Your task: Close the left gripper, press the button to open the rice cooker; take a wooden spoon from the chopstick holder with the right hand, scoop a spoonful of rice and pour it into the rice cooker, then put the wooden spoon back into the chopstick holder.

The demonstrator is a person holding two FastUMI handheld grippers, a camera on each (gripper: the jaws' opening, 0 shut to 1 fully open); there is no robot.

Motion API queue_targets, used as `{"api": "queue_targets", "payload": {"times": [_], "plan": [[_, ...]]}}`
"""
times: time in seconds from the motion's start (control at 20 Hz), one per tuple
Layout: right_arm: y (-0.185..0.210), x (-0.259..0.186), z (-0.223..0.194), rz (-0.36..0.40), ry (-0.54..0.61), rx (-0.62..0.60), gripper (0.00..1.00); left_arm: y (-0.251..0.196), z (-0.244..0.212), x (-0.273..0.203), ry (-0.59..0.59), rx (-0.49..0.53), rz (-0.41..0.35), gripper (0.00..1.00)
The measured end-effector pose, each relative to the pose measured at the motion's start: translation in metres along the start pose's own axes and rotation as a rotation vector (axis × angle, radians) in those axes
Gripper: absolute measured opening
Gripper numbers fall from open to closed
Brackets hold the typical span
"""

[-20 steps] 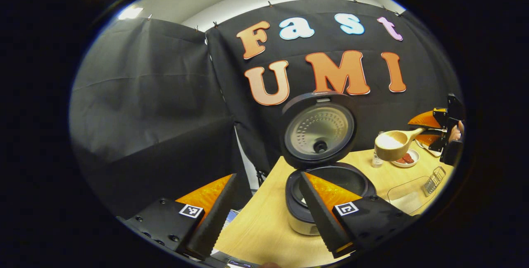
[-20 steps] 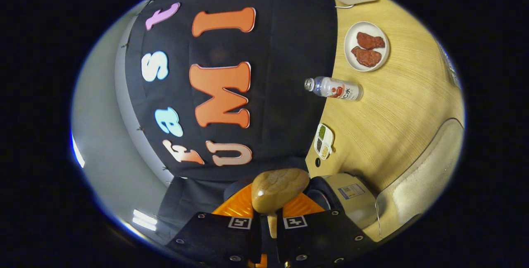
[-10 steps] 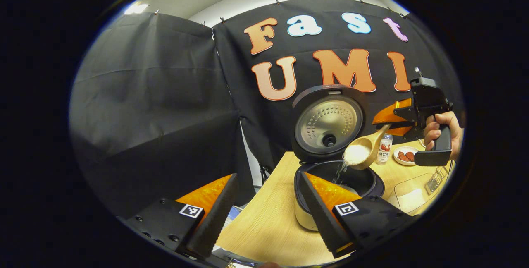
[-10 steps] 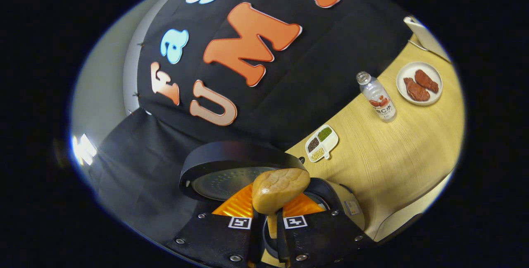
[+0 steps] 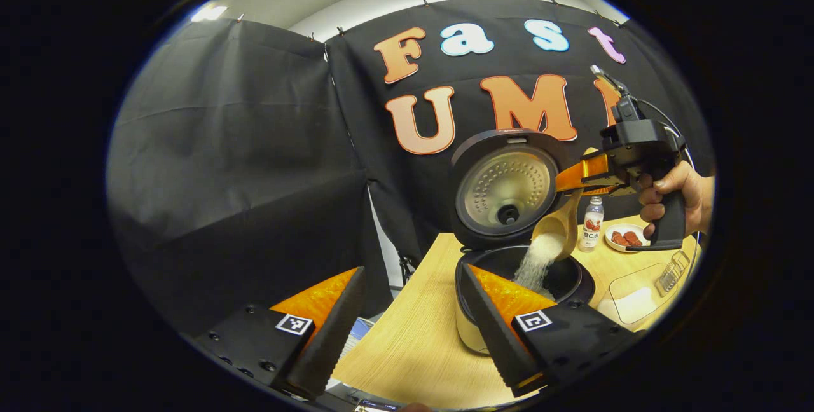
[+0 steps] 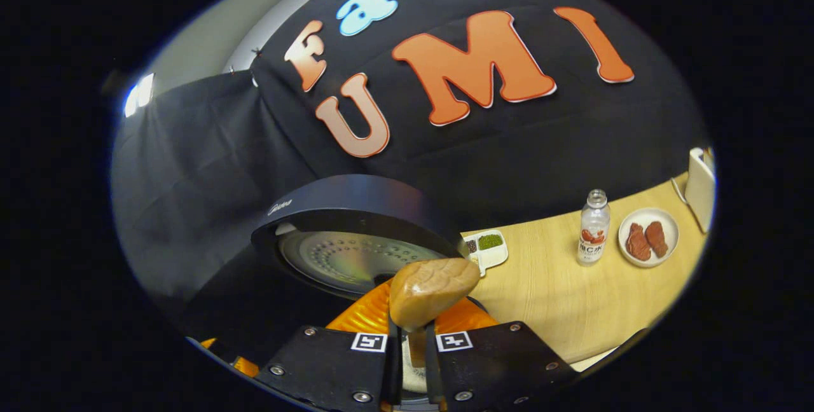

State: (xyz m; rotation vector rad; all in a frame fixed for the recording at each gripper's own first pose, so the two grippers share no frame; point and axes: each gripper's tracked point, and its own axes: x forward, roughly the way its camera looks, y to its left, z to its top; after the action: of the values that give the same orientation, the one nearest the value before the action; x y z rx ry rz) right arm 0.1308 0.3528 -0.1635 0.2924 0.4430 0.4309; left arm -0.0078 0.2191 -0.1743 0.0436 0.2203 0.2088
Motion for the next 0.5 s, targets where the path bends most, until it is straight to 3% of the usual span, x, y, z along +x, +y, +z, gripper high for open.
{"api": "queue_targets", "payload": {"times": [0.05,0.5], "plan": [[0.005,0.0,0.001,0.002,-0.003,-0.045,0.14,0.001,-0.001,0.0,0.001,0.001,0.001,0.93],[0.057,-0.014,0.006,0.085,-0.079,-0.557,0.14,0.002,0.001,-0.002,-0.005,0.018,0.015,0.93]]}}
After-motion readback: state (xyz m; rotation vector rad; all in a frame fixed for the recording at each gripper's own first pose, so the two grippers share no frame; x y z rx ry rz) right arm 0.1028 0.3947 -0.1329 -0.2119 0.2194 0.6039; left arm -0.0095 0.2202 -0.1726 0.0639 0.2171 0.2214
